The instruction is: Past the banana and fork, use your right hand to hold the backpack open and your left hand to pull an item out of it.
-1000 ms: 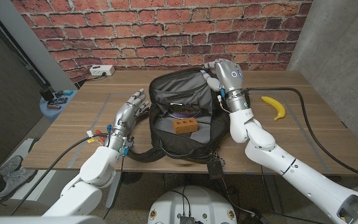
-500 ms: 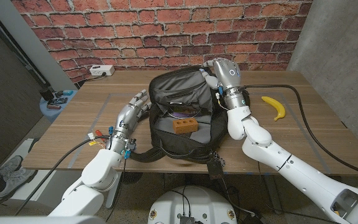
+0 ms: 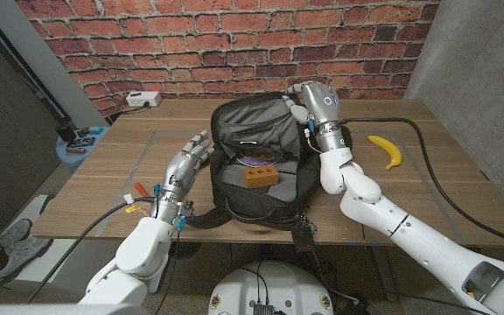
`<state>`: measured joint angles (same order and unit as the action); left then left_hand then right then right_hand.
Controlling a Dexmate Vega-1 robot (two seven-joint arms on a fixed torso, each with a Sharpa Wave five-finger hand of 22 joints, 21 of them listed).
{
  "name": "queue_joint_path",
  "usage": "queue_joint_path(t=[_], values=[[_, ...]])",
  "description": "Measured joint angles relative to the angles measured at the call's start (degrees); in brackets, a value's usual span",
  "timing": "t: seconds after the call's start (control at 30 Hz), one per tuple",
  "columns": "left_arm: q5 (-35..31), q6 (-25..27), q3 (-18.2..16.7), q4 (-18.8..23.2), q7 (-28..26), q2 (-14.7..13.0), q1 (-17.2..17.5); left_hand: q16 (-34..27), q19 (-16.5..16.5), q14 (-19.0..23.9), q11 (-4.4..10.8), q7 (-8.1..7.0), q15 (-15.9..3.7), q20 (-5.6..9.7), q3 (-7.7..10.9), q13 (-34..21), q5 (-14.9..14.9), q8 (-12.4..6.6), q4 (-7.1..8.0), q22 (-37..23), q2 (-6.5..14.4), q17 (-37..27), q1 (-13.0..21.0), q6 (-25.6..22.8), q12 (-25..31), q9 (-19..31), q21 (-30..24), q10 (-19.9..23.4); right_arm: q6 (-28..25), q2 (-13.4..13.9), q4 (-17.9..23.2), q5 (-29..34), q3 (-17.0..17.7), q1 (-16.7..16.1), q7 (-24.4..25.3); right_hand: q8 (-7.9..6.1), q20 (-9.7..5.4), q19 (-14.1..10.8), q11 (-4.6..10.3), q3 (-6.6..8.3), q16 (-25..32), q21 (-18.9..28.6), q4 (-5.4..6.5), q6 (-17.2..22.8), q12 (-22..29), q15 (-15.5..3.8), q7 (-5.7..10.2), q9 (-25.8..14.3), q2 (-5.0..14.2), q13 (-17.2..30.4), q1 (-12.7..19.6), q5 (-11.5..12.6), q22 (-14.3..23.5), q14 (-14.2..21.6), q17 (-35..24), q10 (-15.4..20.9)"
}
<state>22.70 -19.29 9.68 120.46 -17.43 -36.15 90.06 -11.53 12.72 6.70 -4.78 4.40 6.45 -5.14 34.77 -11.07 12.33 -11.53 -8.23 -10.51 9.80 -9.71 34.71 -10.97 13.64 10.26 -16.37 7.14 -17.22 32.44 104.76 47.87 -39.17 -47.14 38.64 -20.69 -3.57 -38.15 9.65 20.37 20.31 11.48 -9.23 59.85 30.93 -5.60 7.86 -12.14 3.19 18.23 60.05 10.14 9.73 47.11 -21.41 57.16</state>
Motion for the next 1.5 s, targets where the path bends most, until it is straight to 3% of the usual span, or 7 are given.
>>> queue_joint_path(t=[0.4, 0.43, 0.63, 0.8, 1.1, 1.37, 1.5], values=[[-5.14, 7.71, -0.47, 4.04, -4.13, -0.45, 1.15, 0.0, 0.49, 2.55, 1.53, -0.41, -0.13, -0.08, -0.57, -0.27, 0.03, -0.38, -1.05, -0.06, -1.04, -0.32, 1.62, -3.27, 0.94, 0.0, 0.0, 3.75, 0.77, 0.34, -0.68, -1.16, 0.06, 0.35, 0.71, 0.13, 0.0, 0.0, 0.0, -0.24, 0.0, 0.0, 0.24, -0.11, -0.21, 0.0, -0.11, 0.02, 0.22, -0.01, 0.22, -0.02, 0.0, 0.0, 0.0, 0.0], [-5.87, 8.97, -0.5, 6.59, -4.63, -0.96, 1.39, 0.0, 0.49, 2.74, 1.32, -0.55, -0.31, -0.08, -0.68, -0.27, 0.27, -0.38, -1.16, -0.06, -1.29, -0.32, 1.86, -3.41, 1.0, 0.0, 0.0, 3.98, 1.27, 0.4, -0.69, -1.69, 0.11, 0.36, 0.96, 0.13, 0.0, 0.0, 0.0, -0.24, 0.0, 0.0, 0.24, -0.11, -0.21, 0.0, -0.11, 0.03, 0.22, -0.01, 0.22, -0.02, 0.0, 0.0, 0.0, 0.0], [-9.16, 14.57, -0.29, 9.82, -6.62, -1.73, 1.36, 0.0, 0.26, 3.26, 1.73, -1.44, -0.84, 0.15, -1.02, -0.27, 0.66, -0.38, -1.98, 0.13, -2.42, -0.31, 2.99, -4.9, 1.42, 0.0, 0.29, 5.91, 1.86, 0.69, -0.73, -2.29, 0.44, 0.36, 1.29, 0.22, 0.0, 0.0, 0.0, -0.24, 0.0, 0.0, 0.24, -0.2, -0.21, 0.0, -0.2, 0.05, 0.22, -0.17, 0.22, -0.02, 0.0, 0.0, 0.01, 0.01], [-11.9, 19.18, 0.34, 12.21, -7.9, -2.34, 0.78, 0.0, 0.46, 3.55, 1.22, -0.11, -1.13, 0.77, -1.26, -0.27, 1.03, -0.38, -2.22, 0.13, -3.27, -0.31, 3.81, -6.22, 1.41, 0.0, 0.51, 6.92, 2.42, 0.91, -0.87, -2.8, 0.66, 0.33, 1.54, 0.22, 0.0, 0.01, 0.0, -0.24, -0.4, 0.0, 0.24, -0.08, -0.2, 0.0, -0.08, 0.04, 0.22, 0.0, 0.23, -0.04, 0.0, 0.0, 0.01, 0.01], [-16.64, 26.34, 1.93, 15.3, -9.78, -3.33, -0.73, 0.0, 0.89, 4.06, 1.71, -0.11, -1.65, 1.57, -1.76, -0.53, 1.24, -0.38, -2.19, 0.12, -4.24, -0.31, 4.34, -6.23, 1.84, 0.0, 0.51, 8.03, 3.09, 1.21, -1.2, -3.49, 1.09, 0.19, 2.0, -0.11, 0.0, 0.0, 0.0, -0.56, -0.4, 0.0, -0.08, -0.08, -0.2, 0.0, -0.08, 0.0, 0.3, 0.0, 0.31, -0.07, 0.0, 0.0, 0.01, 0.01], [-22.06, 34.53, 5.09, 18.43, -10.79, -4.82, -3.57, 0.0, 1.2, 4.99, 1.91, 0.92, -1.96, 1.87, -2.0, -0.8, 1.46, -0.38, -2.43, 0.25, -4.92, -0.3, 5.02, -7.25, 2.12, 0.0, 0.51, 9.45, 3.65, 1.65, -1.26, -3.99, 1.48, 0.12, 2.2, -0.11, 0.0, 0.01, 0.0, -0.79, -0.4, 0.0, 0.16, -0.09, -0.2, -0.2, -0.08, 0.0, 0.37, 0.0, 0.38, 0.06, 0.0, 0.21, -0.26, 0.01], [-24.23, 39.34, 5.09, 18.43, -10.49, -4.82, -3.57, 0.0, 1.62, 4.99, 2.12, 1.23, -1.96, 2.07, -2.24, -0.81, 1.65, -0.38, -2.19, 0.22, -5.32, -0.3, 5.42, -7.56, 2.28, 0.0, 0.52, 9.66, 3.65, 1.84, -1.26, -3.99, 1.67, 0.13, 2.2, -0.1, 0.0, 0.01, 0.0, -0.79, -0.62, 0.0, 0.16, -0.09, -0.42, -0.2, -0.08, 0.0, 0.36, 0.0, 0.37, 0.06, 0.0, 0.21, -0.26, 0.01]])
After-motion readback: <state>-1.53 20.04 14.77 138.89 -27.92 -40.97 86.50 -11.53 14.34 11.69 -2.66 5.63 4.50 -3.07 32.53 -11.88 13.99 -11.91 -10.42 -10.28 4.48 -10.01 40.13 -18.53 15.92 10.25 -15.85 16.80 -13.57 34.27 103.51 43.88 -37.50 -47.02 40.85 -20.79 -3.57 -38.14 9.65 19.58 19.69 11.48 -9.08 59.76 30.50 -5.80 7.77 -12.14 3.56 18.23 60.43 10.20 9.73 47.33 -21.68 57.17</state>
